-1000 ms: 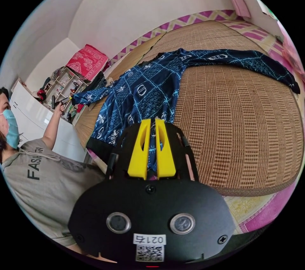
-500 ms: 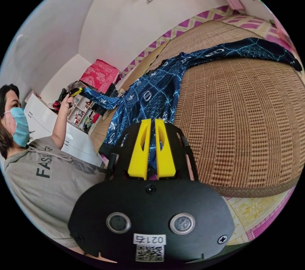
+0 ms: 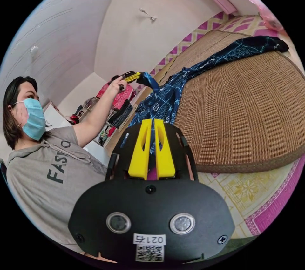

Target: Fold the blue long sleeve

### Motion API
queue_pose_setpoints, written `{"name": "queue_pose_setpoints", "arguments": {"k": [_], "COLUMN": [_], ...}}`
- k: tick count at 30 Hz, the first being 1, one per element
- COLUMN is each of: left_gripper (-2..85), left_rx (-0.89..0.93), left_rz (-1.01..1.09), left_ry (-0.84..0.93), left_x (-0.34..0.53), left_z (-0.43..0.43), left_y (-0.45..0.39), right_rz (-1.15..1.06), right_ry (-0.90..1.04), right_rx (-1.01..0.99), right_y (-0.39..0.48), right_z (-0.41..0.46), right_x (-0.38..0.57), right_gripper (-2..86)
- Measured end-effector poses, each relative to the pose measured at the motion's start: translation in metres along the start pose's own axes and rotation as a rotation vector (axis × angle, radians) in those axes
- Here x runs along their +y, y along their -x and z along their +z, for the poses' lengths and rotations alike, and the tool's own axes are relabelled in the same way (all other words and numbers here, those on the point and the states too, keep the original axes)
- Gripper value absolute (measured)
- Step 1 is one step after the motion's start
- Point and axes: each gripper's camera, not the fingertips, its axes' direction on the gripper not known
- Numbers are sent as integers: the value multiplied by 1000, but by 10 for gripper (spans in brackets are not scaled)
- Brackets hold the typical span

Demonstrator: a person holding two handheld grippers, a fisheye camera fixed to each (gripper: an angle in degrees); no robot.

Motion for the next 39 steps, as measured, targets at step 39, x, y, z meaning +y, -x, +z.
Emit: {"name": "queue_pose_setpoints", "arguments": {"k": [39], "left_gripper": [137], "left_rx": [464], "left_rz": [557], "left_ry": [113], "left_x": [36], "left_z": [75], "left_y": [9], "right_rz": [-502], "right_ry": [307], "right_rx": [319], "right_y": [181], "right_z": [263], "right_x": [-208], "right_gripper": [23]}}
